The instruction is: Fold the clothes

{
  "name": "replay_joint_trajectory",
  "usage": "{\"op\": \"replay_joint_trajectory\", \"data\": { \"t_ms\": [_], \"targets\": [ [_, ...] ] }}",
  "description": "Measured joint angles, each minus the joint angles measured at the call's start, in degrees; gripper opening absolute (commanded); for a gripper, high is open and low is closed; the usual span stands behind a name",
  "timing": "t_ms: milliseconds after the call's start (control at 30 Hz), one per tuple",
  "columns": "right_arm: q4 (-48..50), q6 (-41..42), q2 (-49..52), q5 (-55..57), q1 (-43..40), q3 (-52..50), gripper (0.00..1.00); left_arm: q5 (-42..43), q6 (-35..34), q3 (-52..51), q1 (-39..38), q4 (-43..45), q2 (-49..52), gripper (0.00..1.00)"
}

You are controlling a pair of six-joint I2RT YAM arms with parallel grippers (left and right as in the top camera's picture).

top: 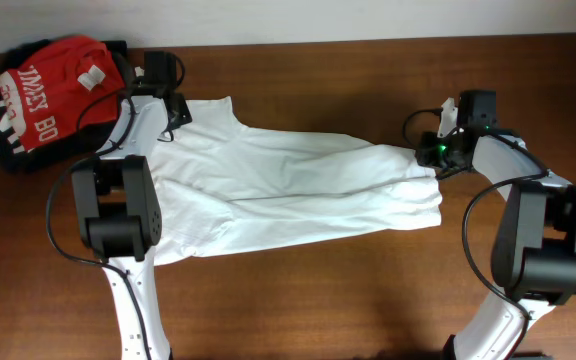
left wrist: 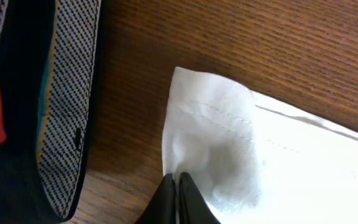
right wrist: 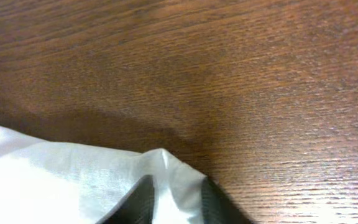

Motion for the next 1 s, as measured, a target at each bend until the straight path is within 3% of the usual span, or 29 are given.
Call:
{"op": "replay_joint_trajectory", "data": {
  "t_ms": [67, 300, 533, 700, 800, 1000],
  "targets": [
    [-0.07, 0.07, 0.00, 0.02, -0.07, 0.00, 0.04, 0.09, 0.07, 0.04, 0.00, -0.39, -0.02, 0.01],
    [-11.50, 1.20, 0.63, -0.02, -3.30, 9.53, 0.04, 1.81, 2.19, 0.68, 0.00, -10.14, -2.29, 0.01],
    [-19.89, 1.29, 0.63, -0.20, -4.09, 15.80, 0.04, 3.82, 2.45, 0.85, 0.00, -17.64, -12.74, 0.01],
    [-28.17, 1.29, 0.63, -0.20, -7.37, 17.62, 0.04, 5.97, 2.51, 0.94, 0.00, -28.44, -17.22, 0.01],
    [-30.16, 1.31, 0.63, -0.20, -9.44, 18.01, 0.04, 7.65, 2.60, 1.27, 0.00, -37.75, -19.67, 0.01],
    [-30.49, 1.31, 0.63, -0.22, -11.30, 18.01, 0.04, 10.21, 2.62, 1.29, 0.00, -48.13, -19.76, 0.01]
  ]
}}
